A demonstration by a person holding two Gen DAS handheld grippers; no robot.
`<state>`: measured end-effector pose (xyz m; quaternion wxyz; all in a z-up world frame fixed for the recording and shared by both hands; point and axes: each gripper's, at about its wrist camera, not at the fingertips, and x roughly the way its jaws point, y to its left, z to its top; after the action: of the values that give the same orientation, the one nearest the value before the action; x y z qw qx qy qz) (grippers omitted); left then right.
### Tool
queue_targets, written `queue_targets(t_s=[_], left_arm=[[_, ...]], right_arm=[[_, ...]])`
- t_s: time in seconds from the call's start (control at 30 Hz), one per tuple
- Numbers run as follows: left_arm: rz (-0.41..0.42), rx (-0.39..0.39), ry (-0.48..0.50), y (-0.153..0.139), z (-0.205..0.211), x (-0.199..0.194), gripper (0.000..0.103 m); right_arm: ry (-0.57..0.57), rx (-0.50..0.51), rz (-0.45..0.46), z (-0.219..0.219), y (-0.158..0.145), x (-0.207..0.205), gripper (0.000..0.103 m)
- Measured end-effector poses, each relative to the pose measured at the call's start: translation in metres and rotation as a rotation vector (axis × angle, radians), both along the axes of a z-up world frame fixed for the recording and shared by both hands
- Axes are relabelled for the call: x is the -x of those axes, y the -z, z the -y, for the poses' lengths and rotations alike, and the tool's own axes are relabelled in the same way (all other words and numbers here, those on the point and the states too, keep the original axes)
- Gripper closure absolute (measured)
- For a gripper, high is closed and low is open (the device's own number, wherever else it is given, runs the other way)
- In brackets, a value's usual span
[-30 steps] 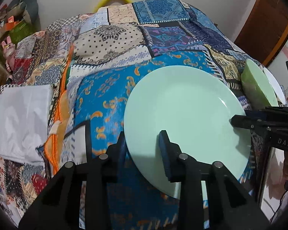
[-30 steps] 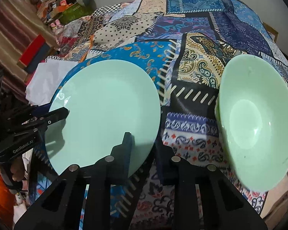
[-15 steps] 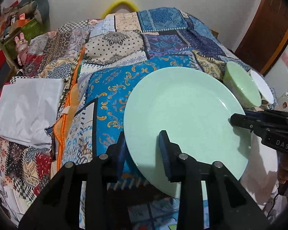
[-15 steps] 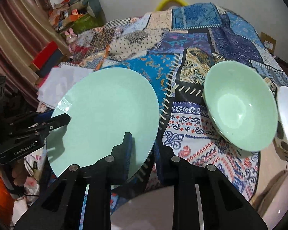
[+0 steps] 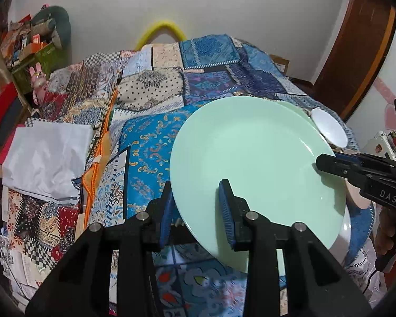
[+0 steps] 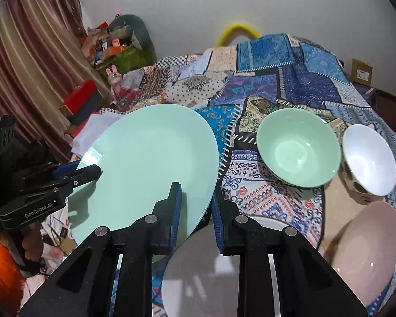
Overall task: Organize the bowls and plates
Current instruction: 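Carry the mint green plate with both grippers over the white plate stack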
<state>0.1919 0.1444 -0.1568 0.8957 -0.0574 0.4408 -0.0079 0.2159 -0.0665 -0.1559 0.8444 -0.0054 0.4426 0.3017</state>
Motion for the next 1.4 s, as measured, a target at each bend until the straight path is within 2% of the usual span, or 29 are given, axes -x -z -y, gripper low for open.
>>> queue_targets(t_s=[0.3,0.63,1.0,1.4], left_arm=[[0.033,0.004,0.015,-0.025,0.03,0.027,0.07],[0.03,0.016,0.039,-0.029,0.063,0.047,0.07],[-0.014,0.026,0.067,-0.017,0.096,0.06,0.07],[-0.067,0.002,0.086,0.007,0.117,0.061,0.07]], right_arm=[[0.006,-0.028,0.038,0.03,-0.019,0.025,0.082],[0.034,-0.034,0.045,0.067,-0.021,0.044,0.083],[0.069,-0.036,0.021,0.095,-0.012,0.064,0.083],[0.09,-0.042,-0.05,0.114,0.017,0.068,0.083]])
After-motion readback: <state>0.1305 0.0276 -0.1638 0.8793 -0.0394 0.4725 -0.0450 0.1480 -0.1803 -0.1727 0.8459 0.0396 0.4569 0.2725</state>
